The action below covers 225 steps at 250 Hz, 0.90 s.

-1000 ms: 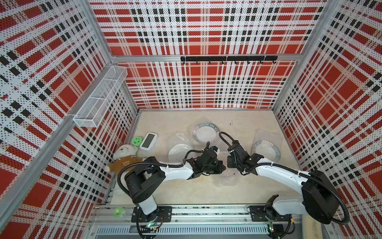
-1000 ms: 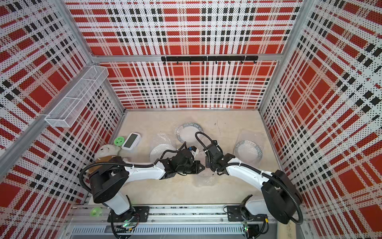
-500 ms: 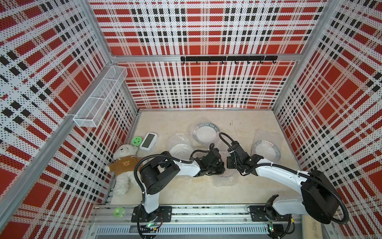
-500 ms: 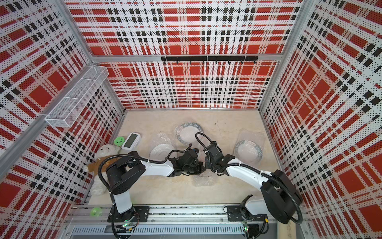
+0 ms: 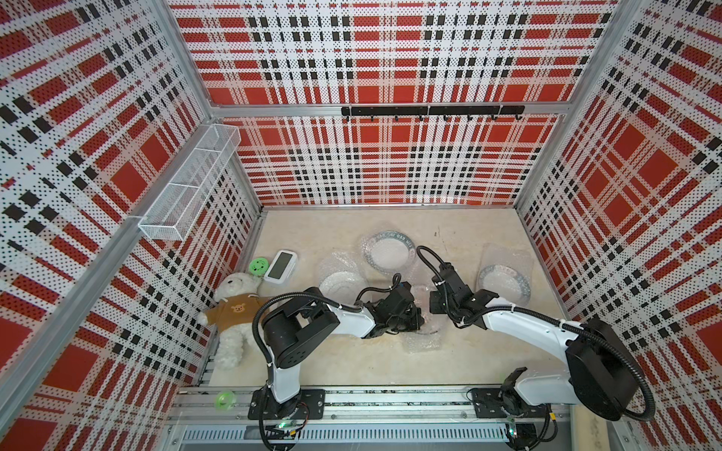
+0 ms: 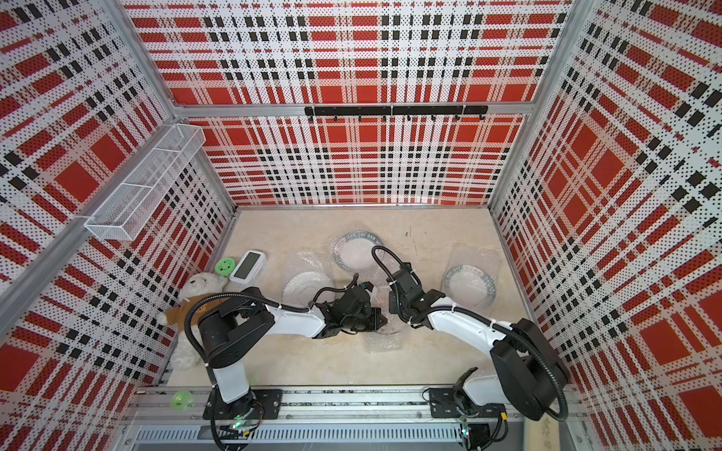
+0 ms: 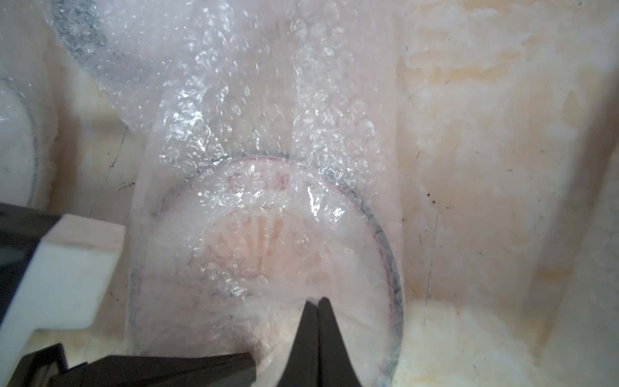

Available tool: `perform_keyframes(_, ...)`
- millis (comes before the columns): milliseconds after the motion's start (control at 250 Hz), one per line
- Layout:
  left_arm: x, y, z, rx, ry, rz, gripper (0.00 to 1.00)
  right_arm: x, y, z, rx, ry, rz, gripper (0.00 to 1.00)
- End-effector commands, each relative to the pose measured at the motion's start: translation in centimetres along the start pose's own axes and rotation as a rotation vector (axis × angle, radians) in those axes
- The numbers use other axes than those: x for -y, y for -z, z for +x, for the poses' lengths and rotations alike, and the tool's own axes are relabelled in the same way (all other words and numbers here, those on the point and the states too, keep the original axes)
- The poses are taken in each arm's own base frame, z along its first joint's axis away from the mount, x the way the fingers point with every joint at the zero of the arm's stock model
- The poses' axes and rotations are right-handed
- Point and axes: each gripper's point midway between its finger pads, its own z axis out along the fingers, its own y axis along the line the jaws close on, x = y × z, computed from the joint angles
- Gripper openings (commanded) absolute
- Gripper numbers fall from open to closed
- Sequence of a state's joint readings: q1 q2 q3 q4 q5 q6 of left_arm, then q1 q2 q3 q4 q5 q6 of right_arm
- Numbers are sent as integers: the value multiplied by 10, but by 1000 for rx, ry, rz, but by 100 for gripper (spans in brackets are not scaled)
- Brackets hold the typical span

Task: Unpack dinner plates from bubble wrap
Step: Unwrap the bubble wrap at the center of the board.

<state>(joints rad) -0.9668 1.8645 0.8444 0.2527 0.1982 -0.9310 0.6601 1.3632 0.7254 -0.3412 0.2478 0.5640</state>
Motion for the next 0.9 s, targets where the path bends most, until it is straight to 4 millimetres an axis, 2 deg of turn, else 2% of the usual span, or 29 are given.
perform_keyframes(0,-68,-1,39,-95,64,-232,0,-9,6,-38,127,-42,-21,0)
perform_keyframes(156,-77,0,41,-96,78,-254,0,7,22,-41,178,-97,-7,0)
perform_keyframes(348,-68,-1,38,-101,73,-219,0,35,43,-31,213,-163,31,0)
perform_keyframes(400,-64,-1,36,-103,69,-203,0,43,43,-23,207,-179,49,21)
perform_keyframes(476,-61,-2,35,-105,63,-193,0,52,40,-13,190,-192,64,30)
perform_keyframes(544,-60,-3,36,-108,61,-190,0,60,38,-9,172,-205,84,42)
perform_keyframes(632,-60,-4,36,-115,62,-187,0,72,43,-10,172,-221,132,47)
perform_keyframes(720,-57,-4,36,-120,59,-175,0,59,59,-29,215,-174,61,47)
perform_keyframes(768,-57,-3,35,-119,59,-174,0,47,65,-36,223,-146,5,55)
perform_keyframes(812,-56,-3,35,-118,57,-174,0,36,66,-37,197,-117,-39,63)
perform_keyframes(896,-57,-3,35,-117,58,-174,0,9,54,-31,116,-35,-110,67)
